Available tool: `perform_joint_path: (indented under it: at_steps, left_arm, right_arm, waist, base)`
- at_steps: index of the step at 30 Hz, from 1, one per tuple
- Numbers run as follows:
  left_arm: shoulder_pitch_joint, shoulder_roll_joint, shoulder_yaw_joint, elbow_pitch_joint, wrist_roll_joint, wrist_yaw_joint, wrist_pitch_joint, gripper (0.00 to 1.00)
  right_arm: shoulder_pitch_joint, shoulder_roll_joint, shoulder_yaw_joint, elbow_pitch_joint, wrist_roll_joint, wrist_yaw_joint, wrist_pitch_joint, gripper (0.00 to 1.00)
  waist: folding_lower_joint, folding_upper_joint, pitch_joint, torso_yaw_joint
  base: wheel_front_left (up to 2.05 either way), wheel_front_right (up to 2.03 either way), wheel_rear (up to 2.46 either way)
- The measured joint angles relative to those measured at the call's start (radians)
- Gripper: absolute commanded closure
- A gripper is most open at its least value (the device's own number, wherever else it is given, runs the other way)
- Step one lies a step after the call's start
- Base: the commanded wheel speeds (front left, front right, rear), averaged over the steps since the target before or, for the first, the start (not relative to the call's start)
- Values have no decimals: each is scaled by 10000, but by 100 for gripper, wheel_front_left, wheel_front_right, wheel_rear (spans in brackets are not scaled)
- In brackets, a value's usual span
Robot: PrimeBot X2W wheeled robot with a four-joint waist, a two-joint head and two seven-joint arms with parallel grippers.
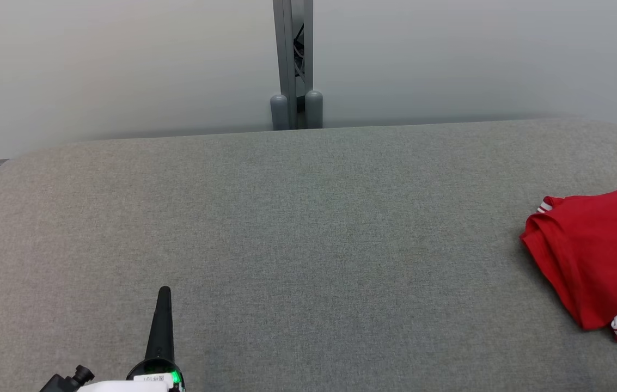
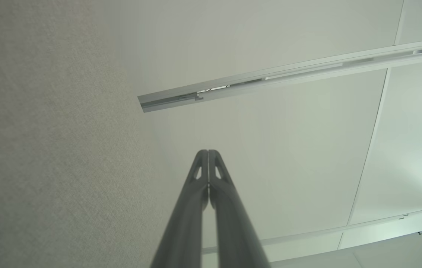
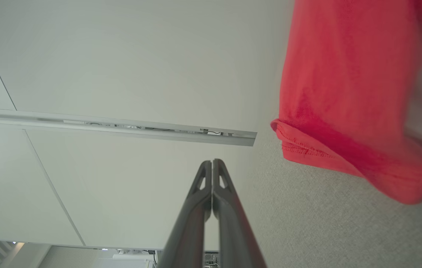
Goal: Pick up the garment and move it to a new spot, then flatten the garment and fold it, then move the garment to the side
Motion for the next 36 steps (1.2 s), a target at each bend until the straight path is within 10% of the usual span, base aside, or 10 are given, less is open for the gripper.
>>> perform_joint_path:
  at_steps: [36]
  left_arm:
    - [85, -230, 100, -71, -880, -255, -29, 100]
  right_arm:
    - [-117, -35, -443, 104, 1080, 0, 635, 100]
  waist:
    - [0, 0, 19, -23]
  base:
    - [0, 0, 0]
